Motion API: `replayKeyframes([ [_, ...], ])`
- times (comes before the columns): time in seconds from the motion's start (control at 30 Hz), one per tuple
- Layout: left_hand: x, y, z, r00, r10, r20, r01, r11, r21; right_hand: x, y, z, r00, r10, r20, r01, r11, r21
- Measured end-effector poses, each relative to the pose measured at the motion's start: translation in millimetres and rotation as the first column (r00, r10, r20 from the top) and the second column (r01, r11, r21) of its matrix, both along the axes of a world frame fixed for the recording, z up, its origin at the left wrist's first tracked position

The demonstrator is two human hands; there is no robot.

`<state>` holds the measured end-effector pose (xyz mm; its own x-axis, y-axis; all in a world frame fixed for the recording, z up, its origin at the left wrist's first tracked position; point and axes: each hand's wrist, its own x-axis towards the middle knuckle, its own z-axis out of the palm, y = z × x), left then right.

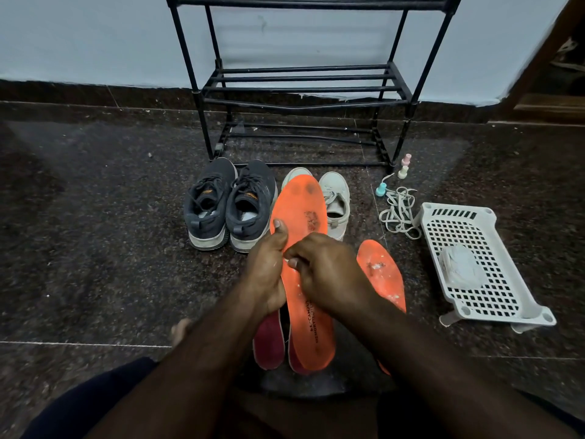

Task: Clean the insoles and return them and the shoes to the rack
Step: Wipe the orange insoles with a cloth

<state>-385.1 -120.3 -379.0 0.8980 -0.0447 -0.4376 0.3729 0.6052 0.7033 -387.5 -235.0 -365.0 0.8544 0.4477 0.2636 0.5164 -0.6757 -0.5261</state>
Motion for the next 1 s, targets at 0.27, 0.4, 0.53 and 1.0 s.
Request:
replayKeyframes([
  [0.27,-1,0,5,0.999,-0.009,0.038,0.012,0.996,-0.085,18,-11,10,0.979,-0.192,0.069,0.19,0.981,0.045],
  [0.4,-1,0,3,1.0,0.014,-0.011,-0.014,1.0,-0.022,-2,1,6,1.0,-0.024,0.003,0.024,1.0,-0.017],
  [0.53,0,1,6,1.0,0.008,-0.011,-0.008,1.0,-0.023,5,-5,14,0.993,-0.02,-0.112,0.03,0.996,0.087],
  [1.0,1,-2,2,0.998,0.068,-0.017,-0.069,0.993,-0.099,8,-1,8,0.998,-0.007,0.063,0.01,0.998,-0.059],
])
